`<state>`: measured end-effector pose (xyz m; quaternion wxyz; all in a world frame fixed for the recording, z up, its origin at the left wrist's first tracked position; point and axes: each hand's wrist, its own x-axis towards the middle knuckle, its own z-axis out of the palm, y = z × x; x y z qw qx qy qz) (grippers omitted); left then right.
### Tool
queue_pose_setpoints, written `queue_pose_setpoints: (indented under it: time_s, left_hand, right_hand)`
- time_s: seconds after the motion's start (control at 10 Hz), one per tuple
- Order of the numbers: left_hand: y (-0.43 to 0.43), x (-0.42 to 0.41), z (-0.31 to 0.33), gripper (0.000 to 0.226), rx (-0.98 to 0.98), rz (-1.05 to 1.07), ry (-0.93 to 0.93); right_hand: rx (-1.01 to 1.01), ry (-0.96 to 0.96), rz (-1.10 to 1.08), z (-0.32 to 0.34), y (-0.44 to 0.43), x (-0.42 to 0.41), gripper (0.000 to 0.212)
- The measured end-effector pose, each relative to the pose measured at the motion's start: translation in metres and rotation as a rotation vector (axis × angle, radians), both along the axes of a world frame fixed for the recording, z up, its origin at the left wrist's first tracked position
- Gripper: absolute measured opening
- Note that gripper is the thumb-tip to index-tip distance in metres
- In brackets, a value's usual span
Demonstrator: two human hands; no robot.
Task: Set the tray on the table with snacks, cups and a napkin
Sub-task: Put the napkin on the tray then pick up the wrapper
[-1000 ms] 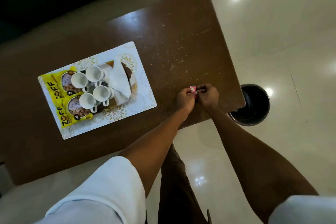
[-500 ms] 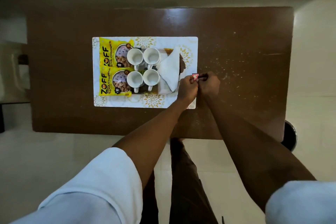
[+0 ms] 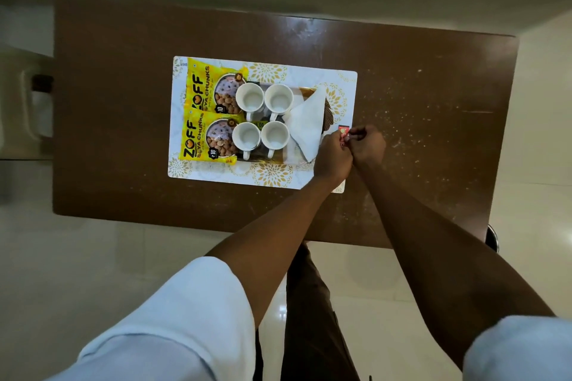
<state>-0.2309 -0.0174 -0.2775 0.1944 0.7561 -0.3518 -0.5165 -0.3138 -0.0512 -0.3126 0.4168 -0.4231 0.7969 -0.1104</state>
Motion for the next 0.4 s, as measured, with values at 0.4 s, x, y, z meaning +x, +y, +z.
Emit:
queue_pose_setpoints:
  time_s: [0.4]
  left_hand:
    - [0.012, 0.048, 0.061, 0.04, -0.035, -0.239, -0.068]
  right_hand:
    - [-0.002, -0.112, 0.027, 0.06, 0.016, 0.018, 0.025]
